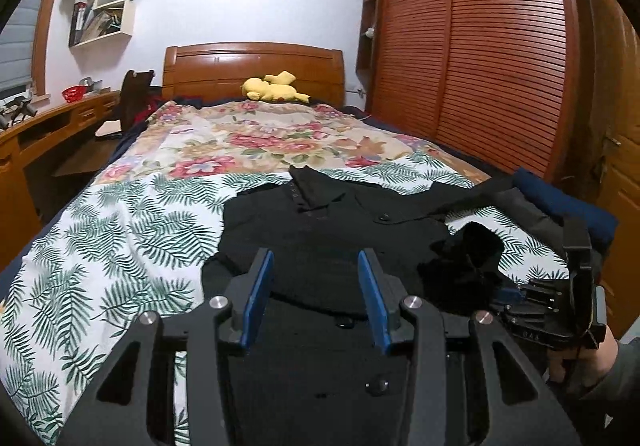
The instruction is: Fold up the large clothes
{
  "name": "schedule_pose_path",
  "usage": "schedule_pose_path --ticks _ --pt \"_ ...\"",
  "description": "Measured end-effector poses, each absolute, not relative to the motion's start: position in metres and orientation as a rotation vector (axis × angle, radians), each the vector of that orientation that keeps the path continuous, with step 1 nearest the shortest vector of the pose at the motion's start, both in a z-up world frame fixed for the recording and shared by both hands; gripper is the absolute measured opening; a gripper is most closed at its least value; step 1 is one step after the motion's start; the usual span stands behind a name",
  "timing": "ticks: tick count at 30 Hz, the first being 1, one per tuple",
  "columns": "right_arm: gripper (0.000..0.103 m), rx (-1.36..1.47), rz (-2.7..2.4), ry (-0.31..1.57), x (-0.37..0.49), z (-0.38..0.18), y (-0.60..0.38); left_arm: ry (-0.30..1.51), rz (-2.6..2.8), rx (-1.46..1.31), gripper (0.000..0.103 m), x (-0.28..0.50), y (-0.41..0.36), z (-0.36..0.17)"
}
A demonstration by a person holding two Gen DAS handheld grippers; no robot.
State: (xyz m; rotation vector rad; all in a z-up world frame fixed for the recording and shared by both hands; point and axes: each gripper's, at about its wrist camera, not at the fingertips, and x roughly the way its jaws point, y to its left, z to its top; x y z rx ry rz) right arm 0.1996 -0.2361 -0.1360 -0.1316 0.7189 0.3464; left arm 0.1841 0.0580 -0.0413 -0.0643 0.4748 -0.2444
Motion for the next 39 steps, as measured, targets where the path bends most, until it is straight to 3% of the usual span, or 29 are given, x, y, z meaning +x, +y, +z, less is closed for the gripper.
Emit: schedule_pose_path --ticks 16,25,33,39 --pt "0.051 -0.194 0.368 0.588 0.165 -0.083 -0.256 0.489 -0.279 -0.035 0.042 0.195 0.022 -0.045" --pt "0.051 -0.182 0.351 0.693 0.224 -0.109 -0.269 0.495 -0.291 -0.011 0.042 0.199 0.006 -0.05" --pt "0.052 -0.161 0.333 0.885 0.254 -0.177 -0.29 0.505 -0.307 0.018 0.042 0.2 -0.01 -0.054" --pt "0.052 -0.162 0.341 0.883 0.249 -0.174 -0.293 0.51 -0.315 0.014 0.042 0.204 -0.021 -0.056"
